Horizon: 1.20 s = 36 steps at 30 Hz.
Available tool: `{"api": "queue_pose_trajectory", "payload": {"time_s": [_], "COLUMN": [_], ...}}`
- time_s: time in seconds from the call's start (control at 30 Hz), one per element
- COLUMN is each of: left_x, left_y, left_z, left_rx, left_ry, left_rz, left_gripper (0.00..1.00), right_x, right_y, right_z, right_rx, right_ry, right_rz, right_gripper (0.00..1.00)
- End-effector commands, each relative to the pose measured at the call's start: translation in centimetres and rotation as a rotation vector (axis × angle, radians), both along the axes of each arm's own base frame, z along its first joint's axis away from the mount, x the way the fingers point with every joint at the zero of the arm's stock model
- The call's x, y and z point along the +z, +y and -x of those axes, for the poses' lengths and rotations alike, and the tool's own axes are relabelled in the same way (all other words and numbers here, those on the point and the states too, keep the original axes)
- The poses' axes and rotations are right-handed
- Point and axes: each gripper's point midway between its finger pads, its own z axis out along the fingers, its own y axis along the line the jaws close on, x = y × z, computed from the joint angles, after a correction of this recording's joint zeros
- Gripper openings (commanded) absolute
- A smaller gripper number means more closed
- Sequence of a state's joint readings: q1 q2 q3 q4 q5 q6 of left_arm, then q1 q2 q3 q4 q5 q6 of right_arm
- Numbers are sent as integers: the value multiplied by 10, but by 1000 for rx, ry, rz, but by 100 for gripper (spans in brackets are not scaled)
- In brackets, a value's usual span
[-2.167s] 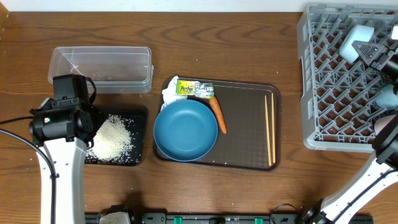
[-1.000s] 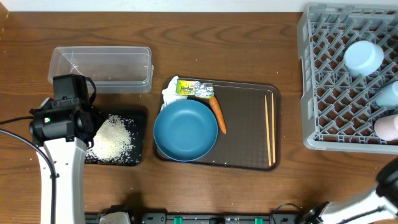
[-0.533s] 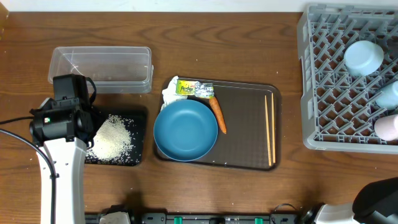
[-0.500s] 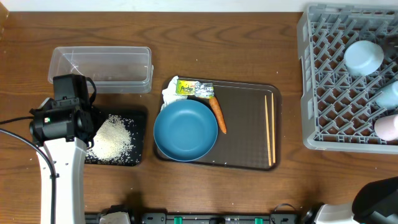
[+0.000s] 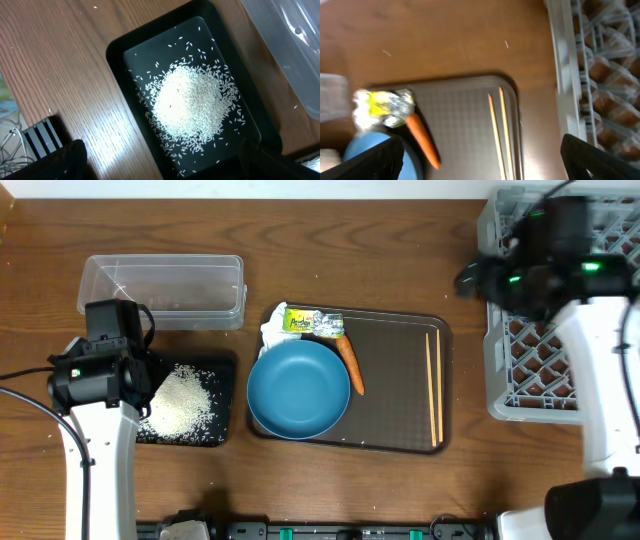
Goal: Sort waste into correct bins and load items into the dishwasher rack
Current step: 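Reach the right gripper down to the wooden chopsticks on the tray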
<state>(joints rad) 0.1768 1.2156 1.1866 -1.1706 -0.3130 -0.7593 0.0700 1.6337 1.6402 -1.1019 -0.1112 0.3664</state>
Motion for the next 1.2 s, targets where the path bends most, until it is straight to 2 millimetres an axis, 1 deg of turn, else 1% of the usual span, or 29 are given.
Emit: {"api": "queue_pose_trajectory", "payload": {"time_s": [0.0,0.13,0.23,0.37,0.53,0.57,0.67,0.83,0.93,1.0,1.1,1.17], "left_x": [3,3,3,3,3,3,3,3,3,3,3,3], "left_y": [2,2,2,2,2,2,2,2,2,2,2,2], "left_z": [0,-1,0,-1,0,0,0,0,0,-1,0,-1], "left_rx": [11,11,11,11,11,12,12,11,11,11,11,11], "left_ry": [-9,-9,-9,-9,-9,-9,-9,-9,-9,-9,-9,-9], "left_rz": [-3,-3,-3,-3,-3,-2,-2,-3,-3,-3,-3,-3], "left_gripper": [99,99,99,99,99,99,99,99,99,99,99,99], "right_x": [-10,-37,-67,-103,-139,-147,-165,-182,-190,-197,-206,-211], "right_y": [-10,14,30,48,54,55,56,56,57,59,67,68], "right_z": [7,16,21,30,42,43,45,46,41,37,37,36], "right_rx": [-155,-137,-111,-63,-37,-22,28,125,187,214,263,265], "right_ry": [25,94,155,242,342,358,382,412,407,403,413,418], "right_rz": [188,196,184,143,159,168,190,227,241,239,199,198], "right_gripper": [96,85,72,66,65,63,63,67,69,69,68,68]}}
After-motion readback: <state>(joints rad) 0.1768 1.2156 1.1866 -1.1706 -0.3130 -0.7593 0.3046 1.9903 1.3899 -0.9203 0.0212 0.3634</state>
